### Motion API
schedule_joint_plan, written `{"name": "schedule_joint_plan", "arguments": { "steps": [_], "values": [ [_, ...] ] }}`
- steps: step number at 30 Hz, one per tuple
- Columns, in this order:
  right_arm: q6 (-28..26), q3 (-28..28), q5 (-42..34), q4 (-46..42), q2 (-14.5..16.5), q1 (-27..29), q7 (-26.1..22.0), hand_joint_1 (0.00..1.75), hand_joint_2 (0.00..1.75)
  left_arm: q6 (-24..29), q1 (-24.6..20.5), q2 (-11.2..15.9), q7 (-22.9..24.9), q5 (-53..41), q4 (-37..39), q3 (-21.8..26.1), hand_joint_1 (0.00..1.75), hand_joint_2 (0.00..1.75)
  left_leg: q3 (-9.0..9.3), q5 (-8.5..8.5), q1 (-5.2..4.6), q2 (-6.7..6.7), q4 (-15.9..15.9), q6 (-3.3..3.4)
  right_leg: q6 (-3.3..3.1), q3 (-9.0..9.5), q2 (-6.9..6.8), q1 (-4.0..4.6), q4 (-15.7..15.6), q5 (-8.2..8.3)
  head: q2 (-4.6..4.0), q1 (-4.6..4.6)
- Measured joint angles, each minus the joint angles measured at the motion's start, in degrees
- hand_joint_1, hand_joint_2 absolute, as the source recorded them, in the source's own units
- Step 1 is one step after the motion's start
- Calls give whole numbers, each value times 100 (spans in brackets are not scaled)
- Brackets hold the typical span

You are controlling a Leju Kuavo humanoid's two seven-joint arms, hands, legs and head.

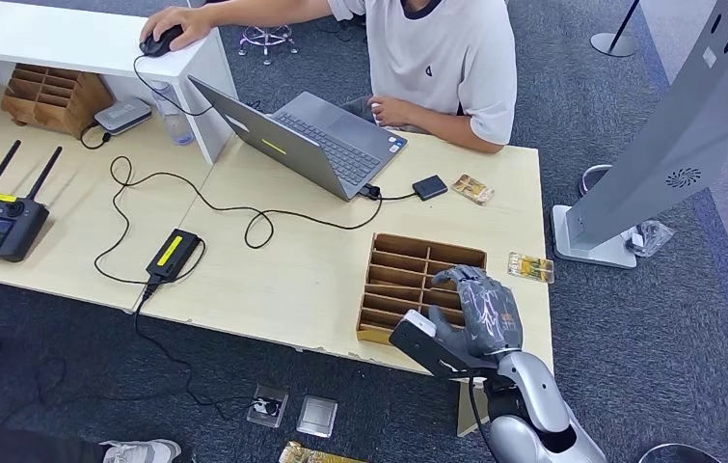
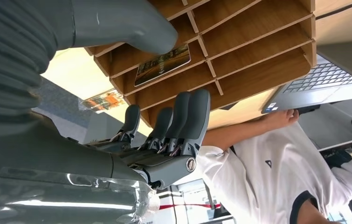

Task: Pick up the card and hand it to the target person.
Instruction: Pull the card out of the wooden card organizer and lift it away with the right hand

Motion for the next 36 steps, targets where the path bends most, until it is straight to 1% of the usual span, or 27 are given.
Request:
{"name": "schedule_joint_plan", "arguments": {
  "steps": [16,30,36],
  "values": [
    [54,7,77,207,214,-199,-13,85,175,-14,-1,5,1,-3,0,-12,0,175,0,0,0,0,0,0,0,0,0,0,2,0,0,0],
    [55,9,87,712,356,-431,-49,75,175,-68,-2,5,3,-9,0,-16,0,175,0,1,0,0,0,0,0,0,0,0,2,0,0,0],
    [28,7,45,937,383,-463,-95,76,175,-70,-1,5,3,-9,0,-16,0,175,-1,1,0,0,0,0,0,0,0,0,2,0,0,0]
  ]
}}
